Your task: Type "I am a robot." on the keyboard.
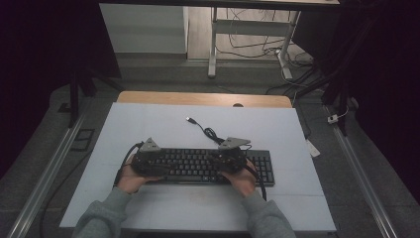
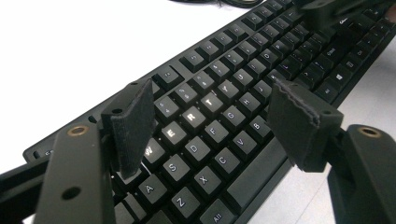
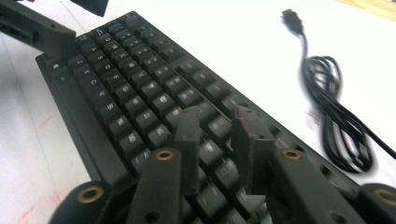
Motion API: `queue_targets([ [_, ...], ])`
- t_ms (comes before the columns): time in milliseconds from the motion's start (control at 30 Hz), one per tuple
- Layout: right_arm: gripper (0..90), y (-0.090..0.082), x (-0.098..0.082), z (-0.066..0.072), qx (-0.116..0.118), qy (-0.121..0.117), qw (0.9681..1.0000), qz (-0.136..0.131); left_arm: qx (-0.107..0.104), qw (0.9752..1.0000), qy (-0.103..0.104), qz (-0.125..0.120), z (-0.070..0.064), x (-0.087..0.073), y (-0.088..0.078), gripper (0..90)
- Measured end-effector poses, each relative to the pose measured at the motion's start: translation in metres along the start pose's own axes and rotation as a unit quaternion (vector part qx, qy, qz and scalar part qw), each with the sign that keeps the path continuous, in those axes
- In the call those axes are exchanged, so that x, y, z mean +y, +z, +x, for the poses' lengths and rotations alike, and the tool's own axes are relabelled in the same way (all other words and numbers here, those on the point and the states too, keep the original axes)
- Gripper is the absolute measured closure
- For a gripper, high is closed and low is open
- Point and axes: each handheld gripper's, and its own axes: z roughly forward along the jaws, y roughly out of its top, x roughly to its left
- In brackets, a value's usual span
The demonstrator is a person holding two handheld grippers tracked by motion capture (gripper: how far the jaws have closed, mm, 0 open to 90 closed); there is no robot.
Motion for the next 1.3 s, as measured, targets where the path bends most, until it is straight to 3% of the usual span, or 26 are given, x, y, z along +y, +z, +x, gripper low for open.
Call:
queue_targets([
  [467,58.8,-0.048,-0.032,-0.018,-0.022,0.010,0.9996,-0.016,-0.004,0.9999,-0.002,0.012,0.001,0.000,0.003,30.7],
  [933,57.6,-0.052,-0.039,-0.019,-0.027,0.008,0.9995,-0.012,0.011,0.9997,-0.016,0.012,0.004,0.000,0.005,28.8],
  [1067,57.5,-0.051,-0.039,-0.019,-0.027,0.007,0.9996,-0.011,0.008,0.9999,-0.010,0.004,0.003,0.000,0.006,35.9],
  [1300,57.3,-0.049,-0.039,-0.018,-0.026,0.007,0.9996,-0.007,-0.004,1.0000,0.008,-0.001,0.001,0.002,0.012,59.6],
])
